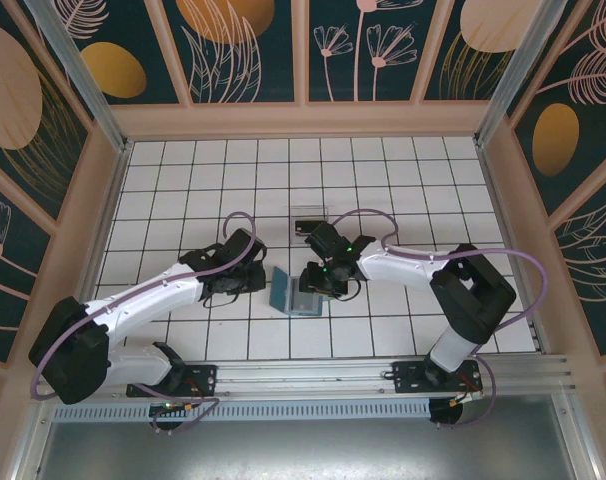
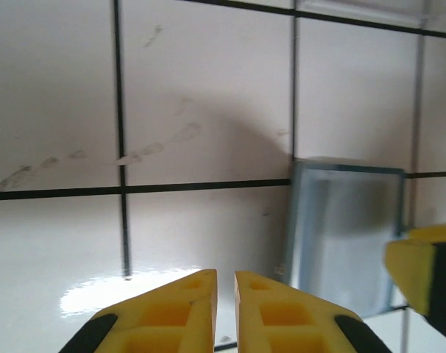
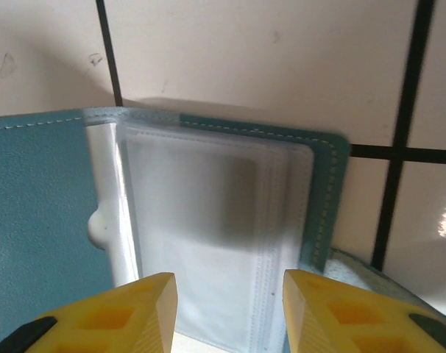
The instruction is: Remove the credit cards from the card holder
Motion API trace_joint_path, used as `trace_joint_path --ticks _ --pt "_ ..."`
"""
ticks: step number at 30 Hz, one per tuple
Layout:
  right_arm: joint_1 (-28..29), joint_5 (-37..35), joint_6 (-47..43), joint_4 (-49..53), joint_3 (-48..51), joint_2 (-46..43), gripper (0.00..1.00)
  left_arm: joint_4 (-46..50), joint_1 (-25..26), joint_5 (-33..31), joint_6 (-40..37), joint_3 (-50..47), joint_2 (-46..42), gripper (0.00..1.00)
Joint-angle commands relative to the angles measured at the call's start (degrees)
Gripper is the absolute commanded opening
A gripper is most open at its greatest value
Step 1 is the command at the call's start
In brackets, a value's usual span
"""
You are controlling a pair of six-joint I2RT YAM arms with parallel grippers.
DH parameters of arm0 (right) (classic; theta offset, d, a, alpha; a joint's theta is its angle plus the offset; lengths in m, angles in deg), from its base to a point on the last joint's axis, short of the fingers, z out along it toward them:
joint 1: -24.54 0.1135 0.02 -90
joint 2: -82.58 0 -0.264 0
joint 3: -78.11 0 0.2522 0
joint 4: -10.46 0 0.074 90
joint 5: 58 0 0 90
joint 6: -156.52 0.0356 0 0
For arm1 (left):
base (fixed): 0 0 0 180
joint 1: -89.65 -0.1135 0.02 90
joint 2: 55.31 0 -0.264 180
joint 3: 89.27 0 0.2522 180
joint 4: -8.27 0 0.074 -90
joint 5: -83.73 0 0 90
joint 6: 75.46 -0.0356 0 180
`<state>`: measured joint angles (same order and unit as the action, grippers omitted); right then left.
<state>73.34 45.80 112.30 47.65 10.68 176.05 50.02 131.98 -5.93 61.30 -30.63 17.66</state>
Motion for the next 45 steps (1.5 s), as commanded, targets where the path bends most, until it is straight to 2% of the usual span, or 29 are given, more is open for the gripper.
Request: trace_joint_path --ticks 1,5,13,22,29,39,45 --pt "-1.05 -2.0 1.23 1.2 1.83 -4.02 0.43 -2.53 0.55 5.66 1.16 2.44 -1.34 0.17" --pt "-2.14 -2.24 2.15 0.23 4.36 -6.12 0.43 -6.42 2.88 10.61 3.35 3.43 1.1 0.19" --pt "-5.38 -4.54 3.65 0.61 7.56 -12.81 0.42 -10.42 9.1 12.23 7.1 7.14 10.83 0.24" --pt "-11.91 -4.6 2.47 2.09 10.8 -21.6 0.43 -11.32 10.51 13.41 7.4 10.49 20.08 0.34" --pt "-13.16 -4.59 1.63 2.95 11.48 -23.86 0.43 -12.12 10.72 14.19 7.52 13.71 24.69 0.4" --pt "-14.27 -3.97 0.8 2.8 12.71 -24.78 0.43 -8.5 11.69 12.71 6.72 16.73 30.08 0.41" --pt "-14.43 -3.52 0.69 2.4 13.34 -24.91 0.43 -3.0 12.06 8.2 6.04 18.28 30.28 0.42"
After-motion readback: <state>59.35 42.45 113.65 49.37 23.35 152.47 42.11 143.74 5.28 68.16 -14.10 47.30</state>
